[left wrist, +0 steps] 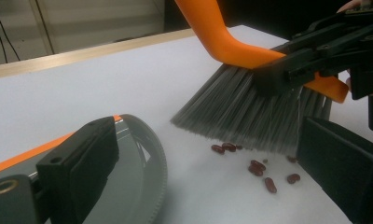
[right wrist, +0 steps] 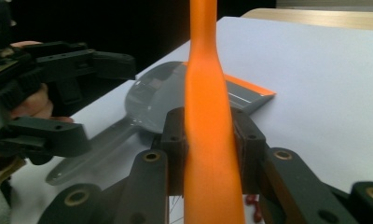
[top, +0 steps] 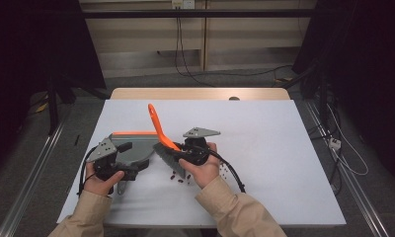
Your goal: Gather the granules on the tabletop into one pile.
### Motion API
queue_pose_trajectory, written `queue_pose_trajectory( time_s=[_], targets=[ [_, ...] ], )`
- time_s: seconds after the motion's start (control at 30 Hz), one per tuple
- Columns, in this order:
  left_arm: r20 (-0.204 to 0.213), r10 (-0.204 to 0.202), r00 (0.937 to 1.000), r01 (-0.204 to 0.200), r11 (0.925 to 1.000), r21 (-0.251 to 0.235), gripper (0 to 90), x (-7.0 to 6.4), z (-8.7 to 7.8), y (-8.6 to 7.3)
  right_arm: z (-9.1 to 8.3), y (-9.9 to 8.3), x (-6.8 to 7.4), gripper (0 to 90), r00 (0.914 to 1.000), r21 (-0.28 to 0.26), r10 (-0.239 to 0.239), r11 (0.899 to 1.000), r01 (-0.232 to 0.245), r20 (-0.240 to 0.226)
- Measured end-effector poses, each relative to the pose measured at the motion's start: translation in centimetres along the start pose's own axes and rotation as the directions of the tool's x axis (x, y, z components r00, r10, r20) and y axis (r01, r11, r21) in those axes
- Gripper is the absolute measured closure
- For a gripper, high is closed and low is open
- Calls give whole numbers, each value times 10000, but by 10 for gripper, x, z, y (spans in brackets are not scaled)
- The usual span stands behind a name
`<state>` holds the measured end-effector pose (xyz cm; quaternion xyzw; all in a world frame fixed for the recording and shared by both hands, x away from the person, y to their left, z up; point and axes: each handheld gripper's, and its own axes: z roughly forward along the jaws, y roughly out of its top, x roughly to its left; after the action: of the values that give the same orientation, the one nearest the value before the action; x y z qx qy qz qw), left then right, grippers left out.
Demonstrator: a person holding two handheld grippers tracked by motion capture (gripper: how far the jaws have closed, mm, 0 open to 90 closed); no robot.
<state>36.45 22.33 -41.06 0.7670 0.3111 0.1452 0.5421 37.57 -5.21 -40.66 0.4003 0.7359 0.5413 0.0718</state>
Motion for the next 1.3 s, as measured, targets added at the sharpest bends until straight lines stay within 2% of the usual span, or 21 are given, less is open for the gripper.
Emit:
queue_pose_trajectory(
  time_s=[0.1, 0.23, 0.4, 0.6, 0.73, 1.3],
  targets=[
    [-2, 15, 10000, -15, 10000, -17, 57, 0, -1, 0, 6, -3, 6, 709, 10000, 55, 10, 10000, -10, -16],
    [-13, 22, 10000, -22, 10000, -15, 57, 1, -1, 0, 15, -11, 8, 709, 9986, 125, 498, 9987, -495, -200],
    [3, 15, 10000, -15, 10000, -24, 57, 0, -1, 0, 25, -22, 4, 709, 9992, 617, 354, 9974, -365, 195],
    [-17, 35, 10000, -34, 10000, 21, 57, 0, 0, 0, 17, -22, -10, 708, 9948, 855, 310, 9956, -393, 966],
    [-28, 29, 10000, -29, 10000, 25, 57, -1, 0, 0, 11, -24, -22, 706, 9910, 847, 715, 9931, -814, 1135],
    [-16, 112, 9999, -112, 9999, 89, 57, -2, 2, 0, -16, -24, -46, 706, 9761, 748, 973, 9907, -1136, 1942]
  ],
)
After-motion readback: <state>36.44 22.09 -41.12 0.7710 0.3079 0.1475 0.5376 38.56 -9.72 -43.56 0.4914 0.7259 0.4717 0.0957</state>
